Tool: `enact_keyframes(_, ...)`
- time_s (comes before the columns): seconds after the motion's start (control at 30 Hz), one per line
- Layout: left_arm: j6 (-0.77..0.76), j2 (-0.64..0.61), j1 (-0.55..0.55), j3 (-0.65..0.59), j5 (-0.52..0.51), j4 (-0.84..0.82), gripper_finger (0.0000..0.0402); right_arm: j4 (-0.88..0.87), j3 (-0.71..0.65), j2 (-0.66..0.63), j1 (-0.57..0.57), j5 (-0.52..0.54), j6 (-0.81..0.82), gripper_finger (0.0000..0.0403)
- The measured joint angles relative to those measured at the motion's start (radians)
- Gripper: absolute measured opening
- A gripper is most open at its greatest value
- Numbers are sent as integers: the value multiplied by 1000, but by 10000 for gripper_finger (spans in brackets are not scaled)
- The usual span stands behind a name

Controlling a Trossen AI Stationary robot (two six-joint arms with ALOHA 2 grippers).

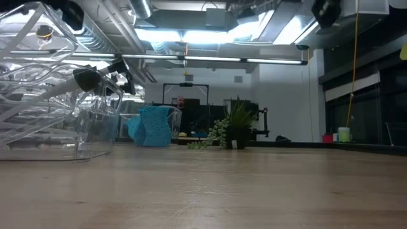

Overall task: Pick & Place Kitchen Sink Supplies
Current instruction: Return to Home Position

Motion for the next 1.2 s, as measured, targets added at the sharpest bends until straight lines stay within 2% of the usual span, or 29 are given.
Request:
enact_keyframes(0.2,38,-89,0,-185,17,273,1,318,-283,-204,3,-4,-36,52)
enact_keyframes(0.37,34,-104,0,-327,-12,502,2,433,-434,-318,3,-14,-64,52)
enact_keyframes(0.47,39,-105,0,-346,-29,515,1,507,-514,-382,2,-57,-101,52)
enact_keyframes(0.7,58,-105,0,-347,-37,511,5,684,-719,-536,-13,-59,-149,52)
enact_keyframes(0.83,58,-106,0,-347,-66,510,2,603,-724,-599,-33,-88,-210,52)
enact_keyframes(0.97,58,-107,0,-347,-138,502,3,530,-724,-662,-62,-128,-277,52)
enact_keyframes(1.1,49,-107,0,-347,-209,470,10,379,-725,-725,-94,-135,-266,52)
enact_keyframes(1.2,48,-106,0,-347,-226,419,13,302,-726,-724,-113,-135,-244,52)
